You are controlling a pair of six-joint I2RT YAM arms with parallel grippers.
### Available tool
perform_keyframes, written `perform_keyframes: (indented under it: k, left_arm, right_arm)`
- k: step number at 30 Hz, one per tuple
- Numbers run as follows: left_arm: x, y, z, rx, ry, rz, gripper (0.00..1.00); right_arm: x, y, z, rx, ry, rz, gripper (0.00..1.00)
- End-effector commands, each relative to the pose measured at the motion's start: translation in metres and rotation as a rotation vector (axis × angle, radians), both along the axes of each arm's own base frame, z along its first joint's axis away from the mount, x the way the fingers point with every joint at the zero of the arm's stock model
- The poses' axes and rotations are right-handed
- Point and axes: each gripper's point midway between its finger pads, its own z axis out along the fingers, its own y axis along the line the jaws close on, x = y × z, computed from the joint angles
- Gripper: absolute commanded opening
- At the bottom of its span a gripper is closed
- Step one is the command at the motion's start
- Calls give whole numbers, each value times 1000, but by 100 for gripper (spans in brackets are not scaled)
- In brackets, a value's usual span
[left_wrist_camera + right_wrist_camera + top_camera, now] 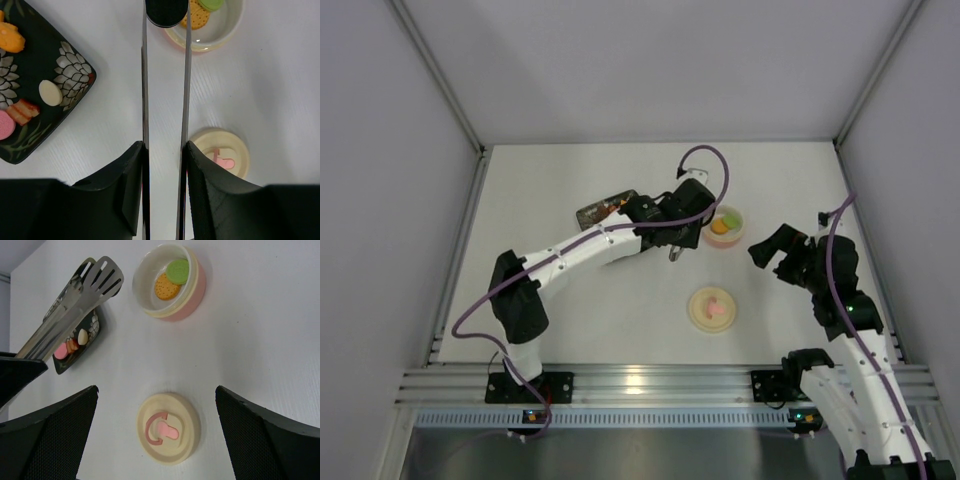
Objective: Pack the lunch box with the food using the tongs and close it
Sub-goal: Place the fake food in the packing box.
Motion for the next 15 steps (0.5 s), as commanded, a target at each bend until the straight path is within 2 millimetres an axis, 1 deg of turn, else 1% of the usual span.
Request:
perform_keyframes:
  k: [1,4,7,10,15]
  left_arm:
    - [11,-24,19,-59,-52,-20,36]
    - [12,-35,12,-57,-47,-38,36]
    - [13,-42,8,-61,-43,-49,36]
    - [14,-45,4,-58,-37,-57,36]
    - [13,-50,4,-54,-40,-71,37]
  right_arm:
    - [4,-9,25,-24,-62,-30,99]
    - [3,-9,27,-26,-64,-29,99]
    - [4,-10,28,-32,-68,-31,99]
    - [4,-10,28,-34,-64,-30,99]
    - [5,-10,28,-33,-64,-29,99]
